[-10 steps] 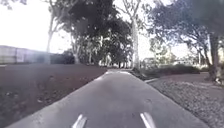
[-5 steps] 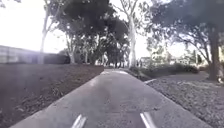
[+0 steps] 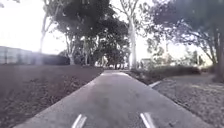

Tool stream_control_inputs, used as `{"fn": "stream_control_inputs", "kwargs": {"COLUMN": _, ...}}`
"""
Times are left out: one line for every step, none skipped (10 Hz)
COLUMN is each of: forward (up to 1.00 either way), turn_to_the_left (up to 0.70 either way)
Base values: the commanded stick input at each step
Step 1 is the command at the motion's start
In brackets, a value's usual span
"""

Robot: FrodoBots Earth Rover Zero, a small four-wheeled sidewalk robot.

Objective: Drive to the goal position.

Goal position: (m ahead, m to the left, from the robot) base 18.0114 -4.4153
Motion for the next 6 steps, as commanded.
{"fn": "stream_control_inputs", "kwargs": {"forward": 0.98, "turn_to_the_left": 0.0}}
{"fn": "stream_control_inputs", "kwargs": {"forward": 0.98, "turn_to_the_left": 0.0}}
{"fn": "stream_control_inputs", "kwargs": {"forward": 0.98, "turn_to_the_left": 0.0}}
{"fn": "stream_control_inputs", "kwargs": {"forward": 0.98, "turn_to_the_left": 0.0}}
{"fn": "stream_control_inputs", "kwargs": {"forward": 0.98, "turn_to_the_left": 0.0}}
{"fn": "stream_control_inputs", "kwargs": {"forward": 0.98, "turn_to_the_left": 0.0}}
